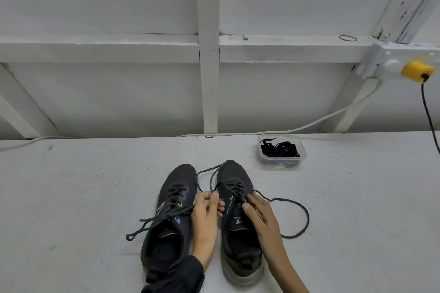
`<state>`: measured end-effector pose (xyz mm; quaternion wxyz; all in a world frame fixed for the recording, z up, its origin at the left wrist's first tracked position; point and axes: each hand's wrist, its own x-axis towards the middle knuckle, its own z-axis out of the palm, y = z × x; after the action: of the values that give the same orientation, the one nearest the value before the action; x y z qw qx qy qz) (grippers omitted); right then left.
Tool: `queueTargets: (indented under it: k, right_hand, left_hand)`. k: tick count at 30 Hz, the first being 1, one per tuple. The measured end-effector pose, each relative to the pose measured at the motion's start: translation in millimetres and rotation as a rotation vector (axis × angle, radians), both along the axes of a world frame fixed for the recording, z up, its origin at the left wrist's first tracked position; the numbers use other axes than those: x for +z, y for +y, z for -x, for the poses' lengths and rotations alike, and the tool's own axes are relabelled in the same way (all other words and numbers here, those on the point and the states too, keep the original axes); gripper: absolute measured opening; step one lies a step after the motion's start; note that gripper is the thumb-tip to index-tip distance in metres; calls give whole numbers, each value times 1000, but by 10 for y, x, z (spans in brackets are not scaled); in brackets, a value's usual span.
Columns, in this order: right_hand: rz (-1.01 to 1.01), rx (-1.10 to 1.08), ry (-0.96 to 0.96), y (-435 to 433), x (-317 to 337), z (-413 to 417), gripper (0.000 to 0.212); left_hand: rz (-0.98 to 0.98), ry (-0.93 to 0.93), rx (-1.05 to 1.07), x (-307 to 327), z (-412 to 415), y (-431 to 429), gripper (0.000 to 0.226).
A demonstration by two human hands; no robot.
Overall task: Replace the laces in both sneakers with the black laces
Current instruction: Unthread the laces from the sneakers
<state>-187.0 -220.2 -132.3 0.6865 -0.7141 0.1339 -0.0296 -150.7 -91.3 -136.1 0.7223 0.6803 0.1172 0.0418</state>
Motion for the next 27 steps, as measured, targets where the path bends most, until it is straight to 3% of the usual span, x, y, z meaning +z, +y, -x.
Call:
queueTargets:
  k: [6, 10, 14, 15, 19, 22, 27]
  right_hand:
    - [-42, -46, 35, -51, 70, -35, 23]
    - [81, -48, -30, -129, 117, -86, 14]
    - [251, 39, -37, -244, 177, -256, 16]
    - [299, 70, -28, -266, 187, -303, 16]
    - [432, 180, -19, -288, 214, -407, 14]
    - [592, 231, -30, -270, 215, -434, 11]
    - [817, 141, -97, -195, 239, -510, 10]
  left_hand:
    - [241, 49, 90, 71, 35, -28, 25]
    - [199, 24, -24, 113, 126, -63, 20]
    - [57, 43, -297, 15, 253, -102, 77]
    - [0, 46, -331, -4, 271, -116, 82]
    - [-129, -6, -346, -34, 245, -107, 58]
    - [-159, -16, -355, -29, 229, -93, 59]
    - [-157, -14, -375, -24, 236, -106, 57]
